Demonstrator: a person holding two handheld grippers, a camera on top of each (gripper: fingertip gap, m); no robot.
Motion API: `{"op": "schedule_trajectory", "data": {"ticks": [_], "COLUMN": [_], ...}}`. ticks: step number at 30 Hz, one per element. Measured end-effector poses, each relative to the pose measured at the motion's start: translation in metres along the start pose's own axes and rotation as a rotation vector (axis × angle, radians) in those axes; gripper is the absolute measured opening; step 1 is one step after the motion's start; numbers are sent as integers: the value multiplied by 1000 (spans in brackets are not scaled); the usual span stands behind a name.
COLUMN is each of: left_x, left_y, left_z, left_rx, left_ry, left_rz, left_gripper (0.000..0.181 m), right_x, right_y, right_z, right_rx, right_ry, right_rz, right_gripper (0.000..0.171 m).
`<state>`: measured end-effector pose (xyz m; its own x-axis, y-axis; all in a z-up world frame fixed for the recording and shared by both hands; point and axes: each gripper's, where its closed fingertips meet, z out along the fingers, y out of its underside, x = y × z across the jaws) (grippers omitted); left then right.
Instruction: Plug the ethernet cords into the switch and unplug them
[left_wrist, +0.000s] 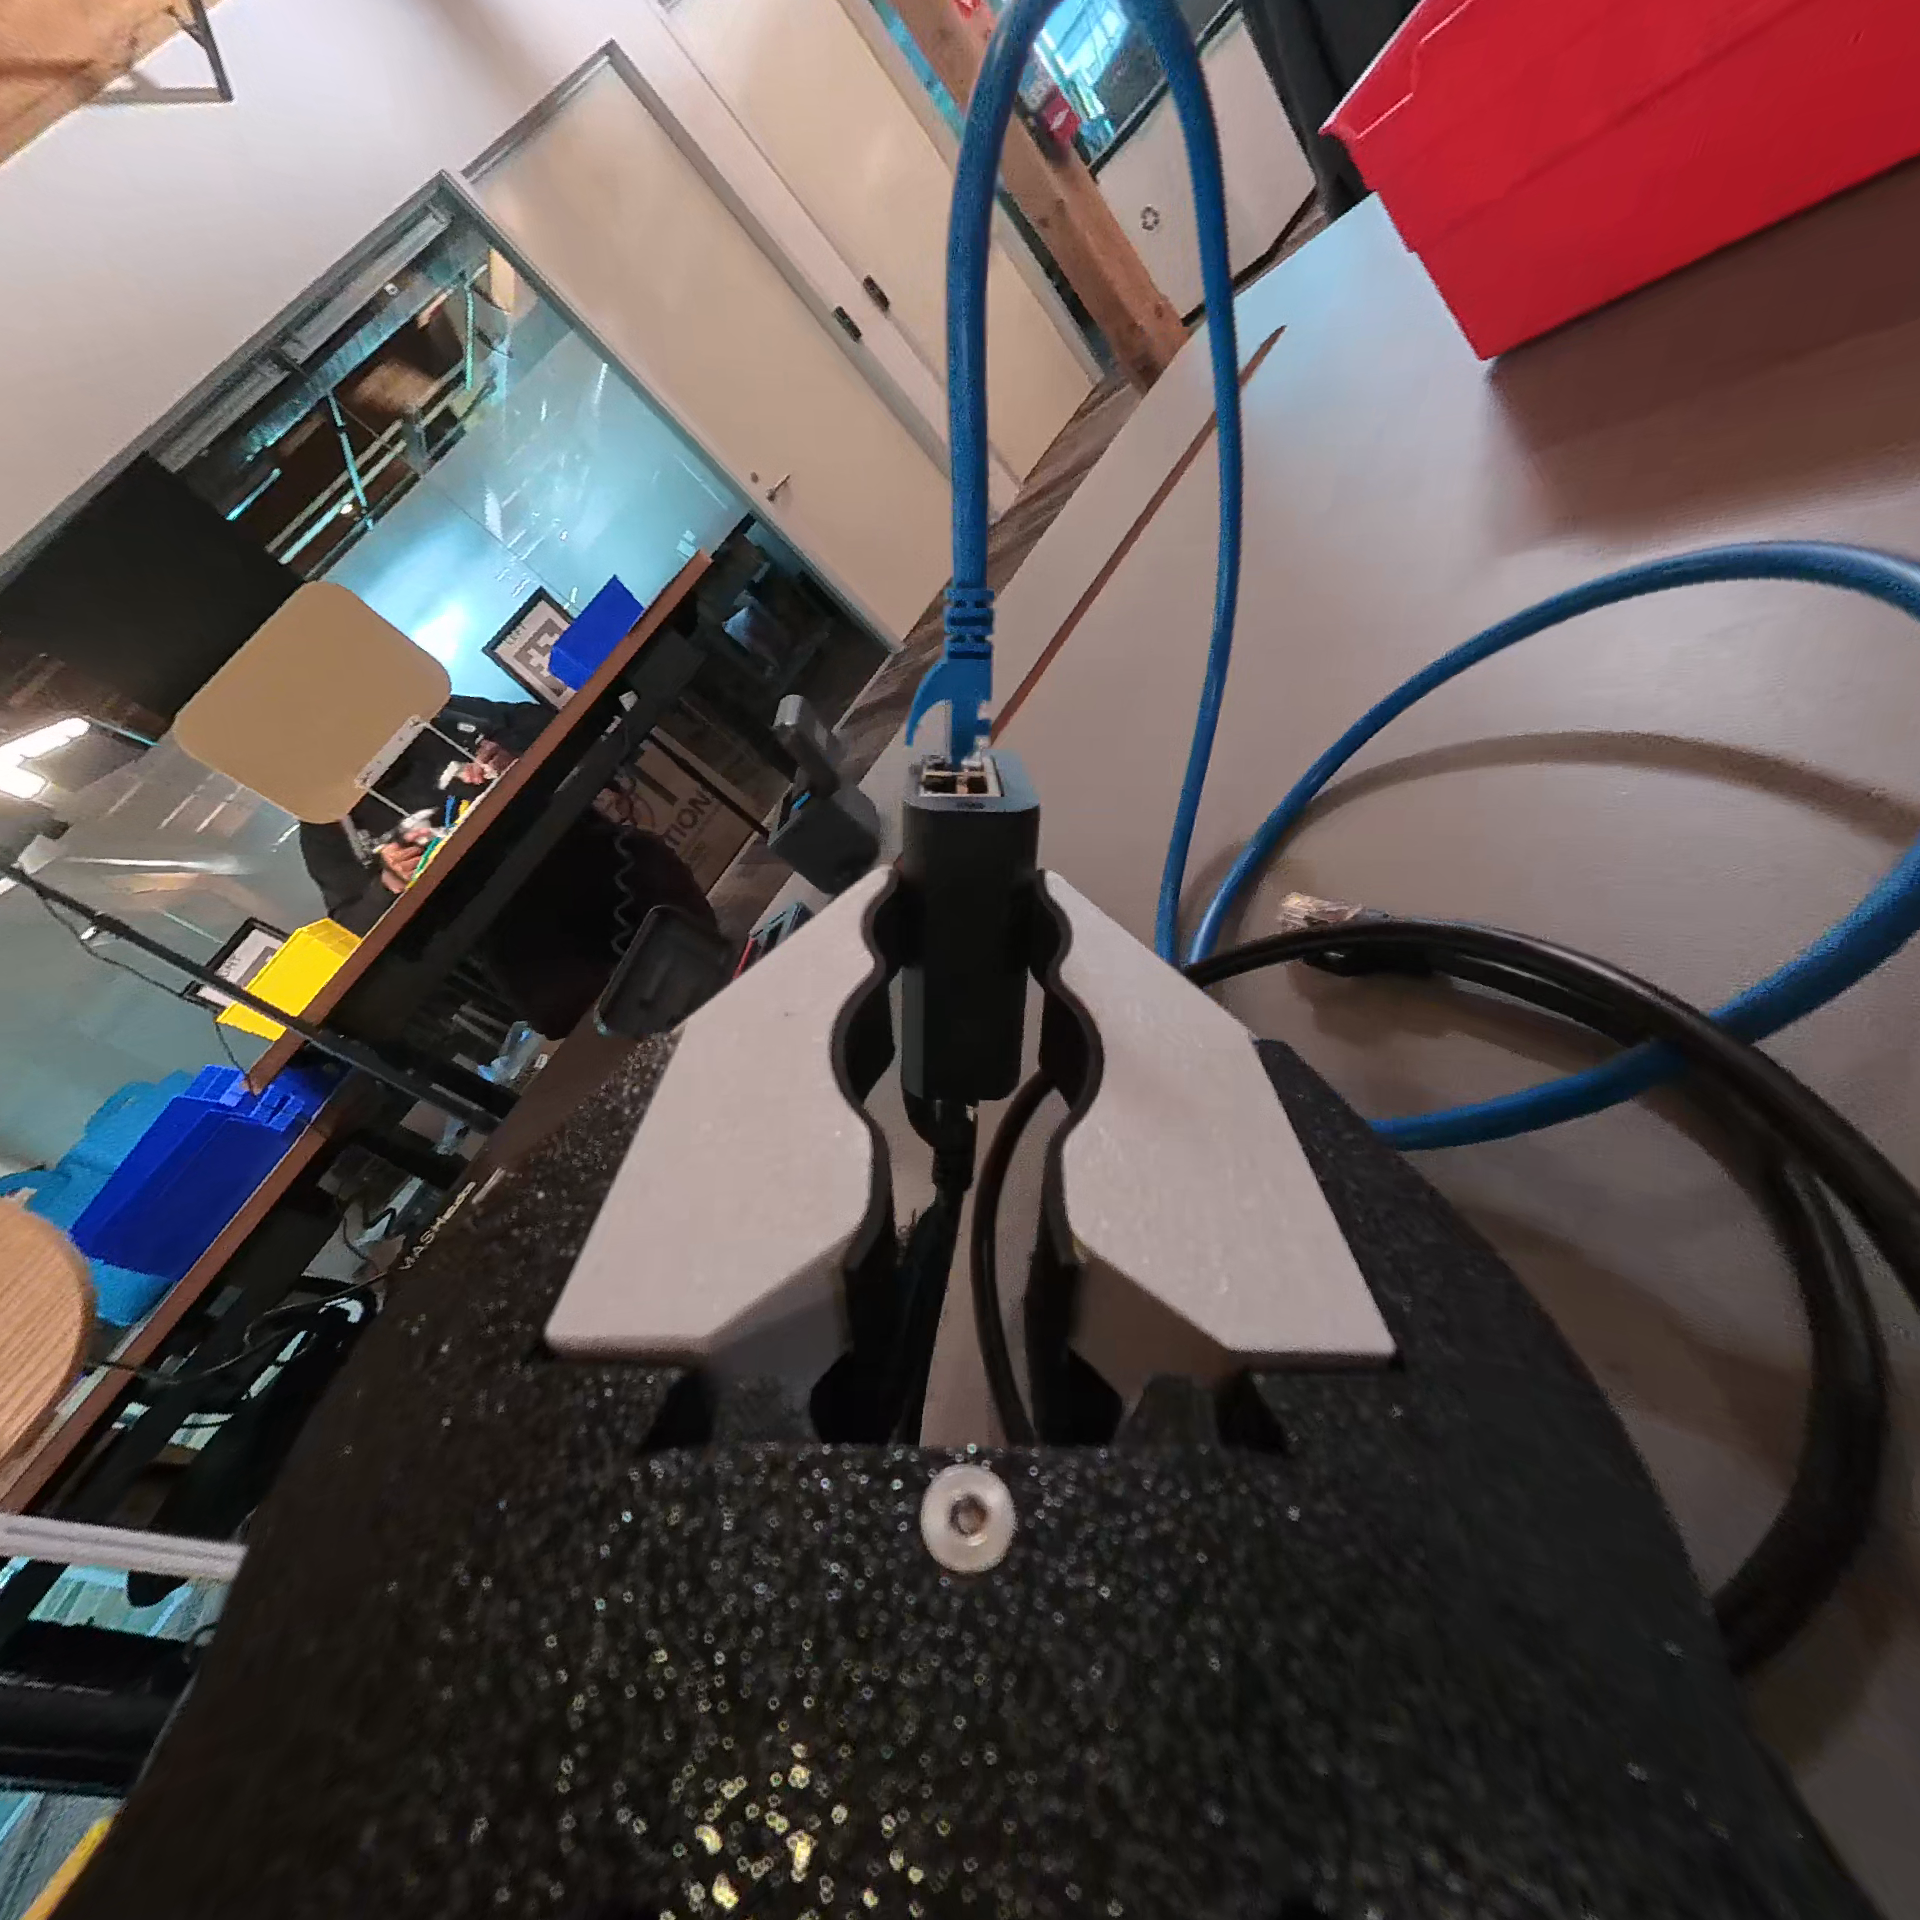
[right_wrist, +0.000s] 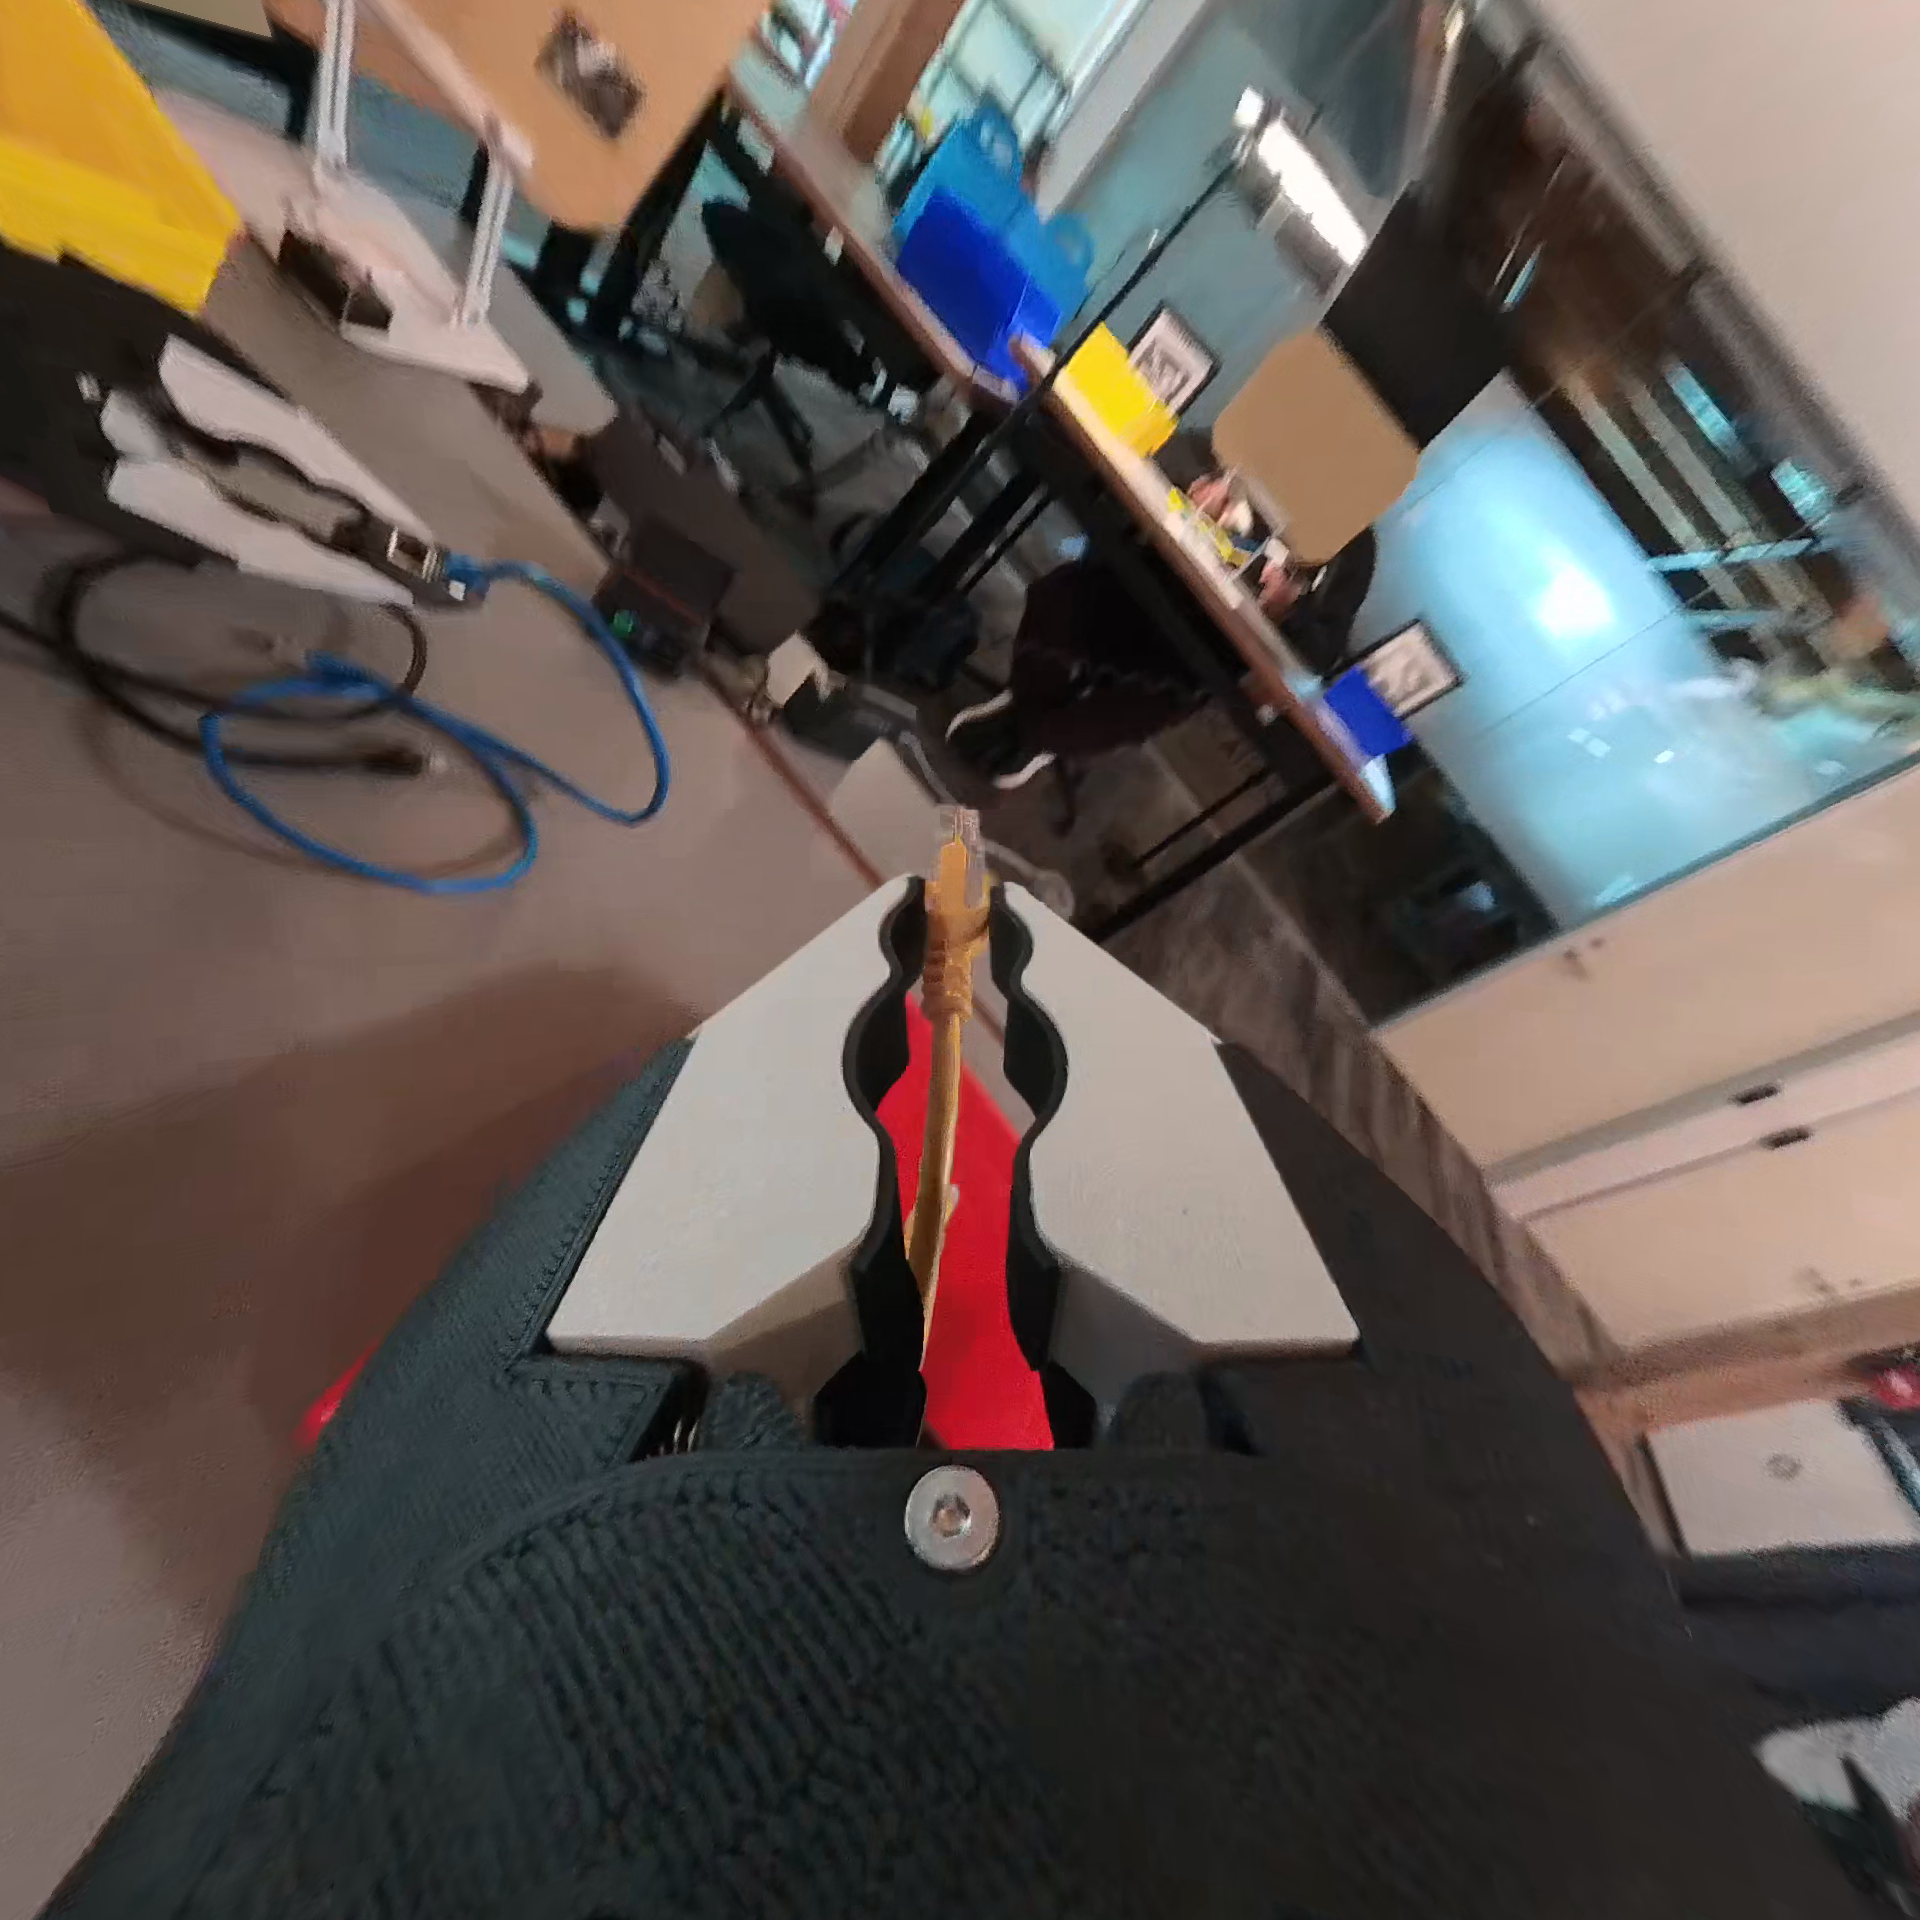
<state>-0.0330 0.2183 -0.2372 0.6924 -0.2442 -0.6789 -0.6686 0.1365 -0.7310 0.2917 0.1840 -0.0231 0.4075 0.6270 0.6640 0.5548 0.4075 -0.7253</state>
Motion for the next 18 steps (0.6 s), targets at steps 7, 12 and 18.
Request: {"op": "schedule_trajectory", "data": {"ticks": [7, 12, 18], "left_x": [11, 24, 43], "left_y": [2, 4, 0], "left_z": [6, 8, 9], "left_rx": [-19, -52, -102], "left_ry": [58, 107, 151], "left_rz": [6, 46, 129], "left_gripper": [21, 21, 21], "right_x": [-55, -96, -91], "right_y": [119, 180, 106], "right_z": [34, 40, 79], "right_rx": [-340, -676, -564], "right_ry": [-134, -277, -104], "right_rz": [56, 9, -139], "right_gripper": [18, 59, 70]}}
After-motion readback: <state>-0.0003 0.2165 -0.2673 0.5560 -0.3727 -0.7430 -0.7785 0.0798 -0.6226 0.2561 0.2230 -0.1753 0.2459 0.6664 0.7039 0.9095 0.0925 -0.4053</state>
